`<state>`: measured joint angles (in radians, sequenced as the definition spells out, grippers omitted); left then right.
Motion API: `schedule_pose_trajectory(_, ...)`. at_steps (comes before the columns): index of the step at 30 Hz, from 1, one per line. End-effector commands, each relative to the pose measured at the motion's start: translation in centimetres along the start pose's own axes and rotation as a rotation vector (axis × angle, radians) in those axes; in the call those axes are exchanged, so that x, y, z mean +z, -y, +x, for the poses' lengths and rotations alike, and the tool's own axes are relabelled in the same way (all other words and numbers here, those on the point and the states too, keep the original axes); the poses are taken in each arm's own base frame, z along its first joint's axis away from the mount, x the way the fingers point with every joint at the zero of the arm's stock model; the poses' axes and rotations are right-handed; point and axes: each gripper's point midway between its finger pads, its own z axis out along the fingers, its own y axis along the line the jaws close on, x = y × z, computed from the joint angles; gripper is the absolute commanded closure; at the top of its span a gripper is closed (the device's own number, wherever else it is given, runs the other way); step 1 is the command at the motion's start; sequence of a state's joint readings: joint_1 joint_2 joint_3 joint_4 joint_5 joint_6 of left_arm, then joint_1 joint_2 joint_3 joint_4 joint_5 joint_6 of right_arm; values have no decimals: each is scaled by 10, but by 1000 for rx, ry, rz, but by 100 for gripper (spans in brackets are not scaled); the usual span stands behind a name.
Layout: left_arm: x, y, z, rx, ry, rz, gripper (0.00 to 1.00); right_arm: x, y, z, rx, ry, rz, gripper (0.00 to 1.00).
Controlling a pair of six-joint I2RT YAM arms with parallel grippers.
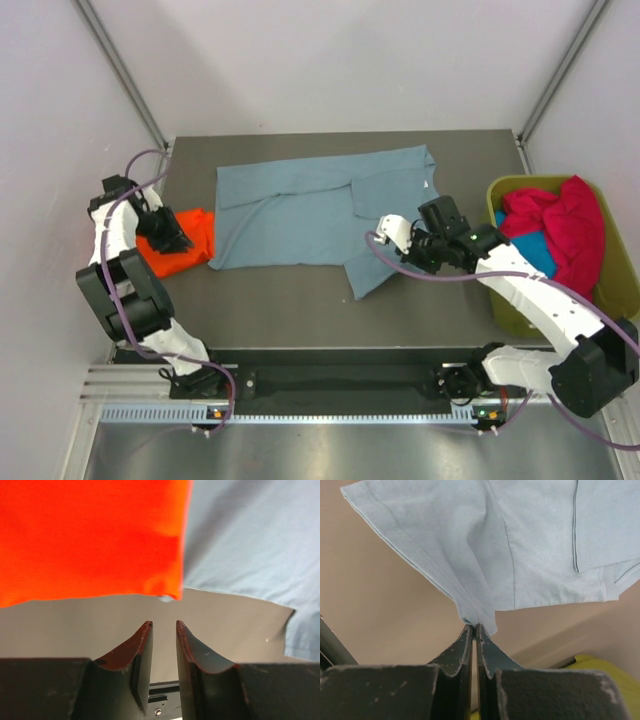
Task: Fold and stack the t-shirts
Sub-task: Fold the tshirt
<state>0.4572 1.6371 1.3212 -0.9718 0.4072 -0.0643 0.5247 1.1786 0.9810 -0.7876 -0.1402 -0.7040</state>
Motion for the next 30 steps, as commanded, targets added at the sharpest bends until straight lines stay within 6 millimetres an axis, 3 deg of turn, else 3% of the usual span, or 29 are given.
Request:
schedule_pose_trajectory(1, 5, -22, -10, -54, 3, -54, 70, 2, 10, -8, 7, 31, 27, 100)
schedule_pose_trajectory(8, 35, -54, -16, -152, -52, -120, 72, 0, 13, -4, 31, 29, 38, 100)
schedule_pose_trajectory(14, 65, -86, -38, -205, -66, -228, 74, 1, 17, 0, 56, 19, 44, 100)
schedule_pose_trajectory(18, 74, -99, -60, -206, -37, -278, 76, 0, 21, 2, 76, 15, 52, 100)
schedule_pose_trajectory(26, 83, -107, -98, -185, 30, -282, 76, -1, 28, 6, 108, 1, 59, 100)
schedule_pose_trajectory(30, 83, -104, -106, -168, 37, -266, 76, 1, 29, 5, 109, -2, 58, 100)
